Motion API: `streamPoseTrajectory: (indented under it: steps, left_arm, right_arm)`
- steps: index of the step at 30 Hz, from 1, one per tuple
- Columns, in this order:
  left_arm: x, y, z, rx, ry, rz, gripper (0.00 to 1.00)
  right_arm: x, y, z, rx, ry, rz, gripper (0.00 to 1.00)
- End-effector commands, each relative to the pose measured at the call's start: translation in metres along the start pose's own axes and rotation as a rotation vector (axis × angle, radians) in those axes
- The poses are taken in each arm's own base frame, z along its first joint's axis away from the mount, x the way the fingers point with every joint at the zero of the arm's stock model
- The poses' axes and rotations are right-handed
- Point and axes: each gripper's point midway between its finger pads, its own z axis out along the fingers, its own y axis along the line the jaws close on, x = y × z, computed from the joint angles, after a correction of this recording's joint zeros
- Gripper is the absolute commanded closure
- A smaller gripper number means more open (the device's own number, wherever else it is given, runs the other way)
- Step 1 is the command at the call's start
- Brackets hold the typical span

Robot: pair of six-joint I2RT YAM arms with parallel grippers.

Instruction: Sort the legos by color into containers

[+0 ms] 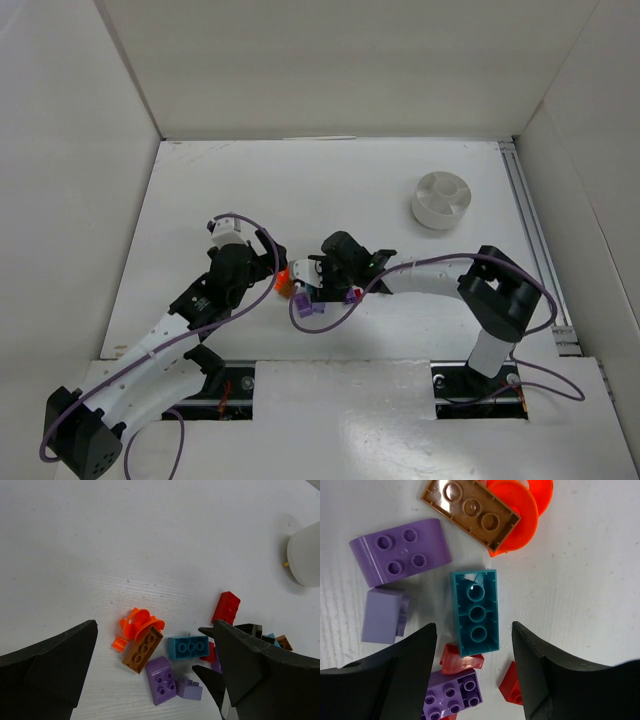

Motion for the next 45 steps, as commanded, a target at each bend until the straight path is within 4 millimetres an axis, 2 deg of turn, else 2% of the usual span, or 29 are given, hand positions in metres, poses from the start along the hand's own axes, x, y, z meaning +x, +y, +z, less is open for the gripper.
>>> streamPoseTrajectory:
  steps: [1, 5, 10, 14, 15, 17, 20, 22, 23, 25, 27, 28, 30, 31, 32, 33, 37, 38, 39, 41, 42, 44, 45]
  left_arm:
    - [-0.003, -0.004, 0.002, 0.018, -0.017, 0.003, 0.00]
    - [-0.003, -0.003, 0.002, 0.018, -0.018, 0.013, 0.00]
    - [-0.003, -0.003, 0.002, 0.018, -0.018, 0.013, 0.00]
    - [-0.003, -0.003, 0.002, 0.018, -0.018, 0.013, 0.00]
    - [-0.003, -0.003, 0.002, 0.018, -0.018, 0.013, 0.00]
    - [-0.003, -0.003, 0.002, 0.018, -0.018, 0.013, 0.00]
    - [-0.003, -0.003, 0.002, 0.018, -0.018, 0.013, 0.00]
    - [-0.001, -0.002, 0.003, 0.012, -0.011, 0.016, 0.00]
    - [-0.001, -0.002, 0.003, 0.012, -0.011, 0.016, 0.00]
    - [-0.001, -0.003, 0.005, 0.011, -0.010, 0.017, 0.00]
    - [0.002, -0.001, 0.007, 0.004, -0.002, 0.021, 0.00]
    - [0.002, -0.001, 0.007, 0.004, -0.001, 0.021, 0.00]
    - [0.002, -0.006, 0.012, 0.009, 0.007, 0.022, 0.00]
    - [0.006, -0.006, 0.013, 0.009, 0.020, 0.026, 0.00]
    - [0.003, -0.006, 0.017, 0.002, 0.016, 0.022, 0.00]
    - [0.003, -0.011, 0.019, 0.010, 0.023, 0.022, 0.00]
    - [0.006, -0.017, 0.025, 0.019, 0.048, 0.027, 0.00]
    - [0.010, -0.016, 0.027, 0.017, 0.064, 0.031, 0.00]
    - [0.010, -0.018, 0.030, 0.010, 0.072, 0.035, 0.00]
    - [0.011, -0.019, 0.034, 0.003, 0.080, 0.039, 0.00]
    - [0.011, -0.022, 0.035, 0.008, 0.087, 0.039, 0.00]
    - [0.015, -0.021, 0.040, -0.006, 0.104, 0.047, 0.00]
    - [0.015, -0.021, 0.040, -0.006, 0.104, 0.047, 0.00]
  right_arm:
    - [-0.004, -0.013, 0.005, 0.042, 0.028, -0.020, 0.33]
    - [-0.009, -0.019, 0.011, 0.047, 0.022, -0.021, 0.33]
    - [-0.020, -0.014, 0.024, 0.013, -0.028, -0.032, 0.37]
    - [-0.024, -0.013, 0.027, 0.004, -0.051, -0.026, 0.61]
    - [-0.024, -0.013, 0.027, 0.004, -0.051, -0.026, 0.73]
    - [-0.030, -0.016, 0.020, 0.022, -0.071, -0.032, 0.80]
    - [-0.044, -0.023, 0.004, 0.068, -0.124, -0.047, 0.84]
    - [-0.060, -0.042, -0.019, 0.139, -0.166, -0.055, 0.84]
    - [-0.056, -0.050, -0.027, 0.176, -0.157, -0.035, 0.84]
    - [-0.051, -0.084, -0.060, 0.294, -0.172, 0.030, 0.85]
    - [-0.035, -0.114, -0.087, 0.402, -0.171, 0.109, 0.85]
    - [-0.008, -0.135, -0.109, 0.477, -0.156, 0.185, 0.86]
    - [0.011, -0.158, -0.135, 0.562, -0.177, 0.234, 0.86]
    - [0.035, -0.172, -0.153, 0.627, -0.146, 0.284, 0.86]
    - [0.040, -0.183, -0.171, 0.688, -0.151, 0.302, 0.86]
    - [0.060, -0.196, -0.193, 0.780, -0.102, 0.337, 0.86]
    - [0.097, -0.216, -0.229, 0.937, -0.022, 0.415, 0.85]
    - [0.114, -0.220, -0.241, 0.970, 0.002, 0.441, 0.85]
    - [0.118, -0.225, -0.249, 0.993, -0.003, 0.464, 0.85]
    - [0.130, -0.227, -0.252, 0.996, 0.010, 0.480, 0.85]
    - [0.144, -0.228, -0.255, 1.007, 0.032, 0.501, 0.85]
    - [0.153, -0.228, -0.253, 0.994, 0.028, 0.509, 0.85]
    - [0.157, -0.232, -0.261, 1.007, 0.028, 0.484, 0.85]
